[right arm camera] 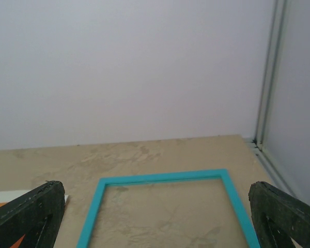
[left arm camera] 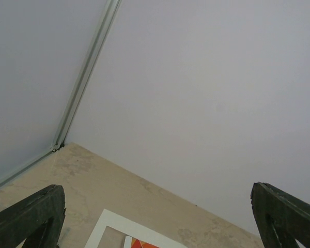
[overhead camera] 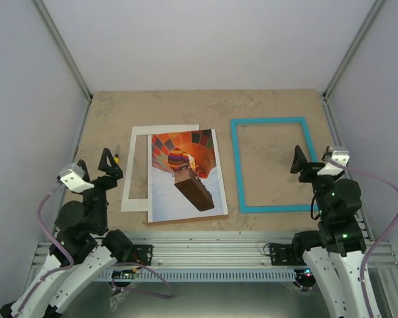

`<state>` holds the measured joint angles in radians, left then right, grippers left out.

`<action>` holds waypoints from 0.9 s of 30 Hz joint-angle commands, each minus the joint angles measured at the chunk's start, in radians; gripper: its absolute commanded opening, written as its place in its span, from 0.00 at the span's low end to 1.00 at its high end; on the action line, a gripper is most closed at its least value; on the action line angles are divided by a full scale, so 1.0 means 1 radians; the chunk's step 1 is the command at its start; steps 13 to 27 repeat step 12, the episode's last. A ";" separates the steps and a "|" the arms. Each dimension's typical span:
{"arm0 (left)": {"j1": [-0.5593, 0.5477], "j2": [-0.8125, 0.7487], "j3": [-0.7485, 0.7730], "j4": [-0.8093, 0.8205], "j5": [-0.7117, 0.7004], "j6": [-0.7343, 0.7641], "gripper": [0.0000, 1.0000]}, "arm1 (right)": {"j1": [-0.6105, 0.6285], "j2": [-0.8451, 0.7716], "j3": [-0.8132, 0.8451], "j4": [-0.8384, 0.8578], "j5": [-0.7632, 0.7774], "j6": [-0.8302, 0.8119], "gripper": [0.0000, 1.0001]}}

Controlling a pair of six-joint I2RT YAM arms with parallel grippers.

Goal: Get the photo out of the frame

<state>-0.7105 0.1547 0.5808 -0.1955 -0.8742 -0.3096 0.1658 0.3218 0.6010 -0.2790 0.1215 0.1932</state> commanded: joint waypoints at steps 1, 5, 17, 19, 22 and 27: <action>0.005 0.005 -0.011 0.038 -0.032 0.013 1.00 | -0.002 0.000 0.019 0.001 0.095 -0.049 0.98; 0.005 0.023 -0.010 0.045 -0.049 0.030 1.00 | -0.002 -0.015 0.010 0.038 0.114 -0.069 0.98; 0.005 0.035 -0.013 0.054 -0.069 0.050 1.00 | -0.002 -0.026 0.004 0.037 0.137 -0.062 0.98; 0.005 0.035 -0.013 0.054 -0.069 0.050 1.00 | -0.002 -0.026 0.004 0.037 0.137 -0.062 0.98; 0.005 0.035 -0.013 0.054 -0.069 0.050 1.00 | -0.002 -0.026 0.004 0.037 0.137 -0.062 0.98; 0.005 0.035 -0.013 0.054 -0.069 0.050 1.00 | -0.002 -0.026 0.004 0.037 0.137 -0.062 0.98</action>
